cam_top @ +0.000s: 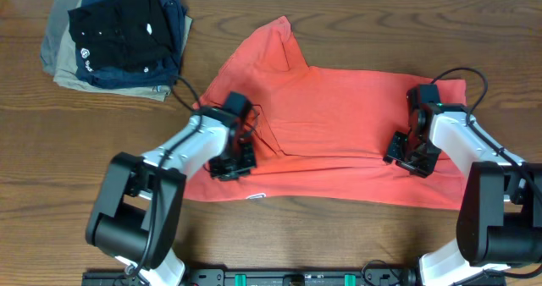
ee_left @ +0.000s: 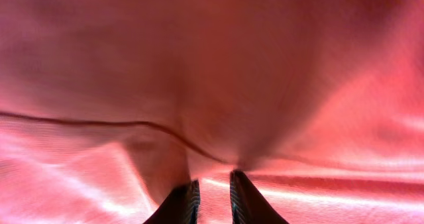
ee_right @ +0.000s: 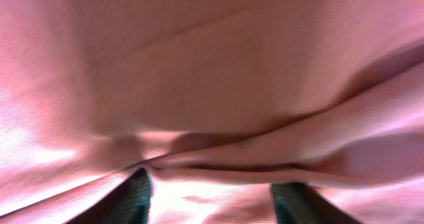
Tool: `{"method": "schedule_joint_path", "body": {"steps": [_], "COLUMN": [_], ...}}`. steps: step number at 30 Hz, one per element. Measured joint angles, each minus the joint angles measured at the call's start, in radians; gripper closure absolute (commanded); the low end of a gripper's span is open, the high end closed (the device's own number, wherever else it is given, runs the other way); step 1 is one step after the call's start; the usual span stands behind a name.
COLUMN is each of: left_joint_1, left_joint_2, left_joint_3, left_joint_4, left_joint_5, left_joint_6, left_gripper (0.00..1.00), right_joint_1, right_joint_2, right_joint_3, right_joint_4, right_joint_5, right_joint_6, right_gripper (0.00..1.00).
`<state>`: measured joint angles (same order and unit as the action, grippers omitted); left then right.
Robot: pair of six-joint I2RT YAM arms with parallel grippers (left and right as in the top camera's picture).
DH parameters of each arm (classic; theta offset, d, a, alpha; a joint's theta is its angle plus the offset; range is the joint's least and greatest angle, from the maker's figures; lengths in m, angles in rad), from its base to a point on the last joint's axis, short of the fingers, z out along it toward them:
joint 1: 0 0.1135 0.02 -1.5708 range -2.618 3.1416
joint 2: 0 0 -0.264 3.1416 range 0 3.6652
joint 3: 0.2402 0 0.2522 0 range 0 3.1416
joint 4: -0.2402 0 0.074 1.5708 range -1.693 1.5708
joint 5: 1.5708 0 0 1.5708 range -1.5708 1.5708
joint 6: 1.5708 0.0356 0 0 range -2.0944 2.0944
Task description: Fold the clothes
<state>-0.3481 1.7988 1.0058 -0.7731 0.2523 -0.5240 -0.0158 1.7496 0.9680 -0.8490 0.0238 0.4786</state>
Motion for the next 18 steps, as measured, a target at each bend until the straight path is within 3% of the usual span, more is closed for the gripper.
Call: {"method": "schedule_joint_path", "body": {"steps": [7,12,18], "left_joint_1": [0.156,0.224,0.251], "left_joint_2": [0.000,0.000,-0.015], "left_joint_3": [0.000,0.000,-0.007], "left_joint_4": [-0.059,-0.072,-0.078], "left_joint_5": [-0.105,-0.145,-0.223], "left_joint_6": [0.001,0.006,0.009], "left_gripper": [0.81,0.81,0.81], "right_joint_1": [-0.011,-0.035,-0.116], "right_joint_2": [0.000,0.000,0.011], "right_joint_3": [0.006,0.020,0.096], "right_joint_4": [-0.013,-0.054,-0.130], "right_joint_5": [0.032,0.085,0.152], "right_joint_6": [-0.009,-0.011,-0.008], "right_gripper": [0.32,0.13,0.03]}}
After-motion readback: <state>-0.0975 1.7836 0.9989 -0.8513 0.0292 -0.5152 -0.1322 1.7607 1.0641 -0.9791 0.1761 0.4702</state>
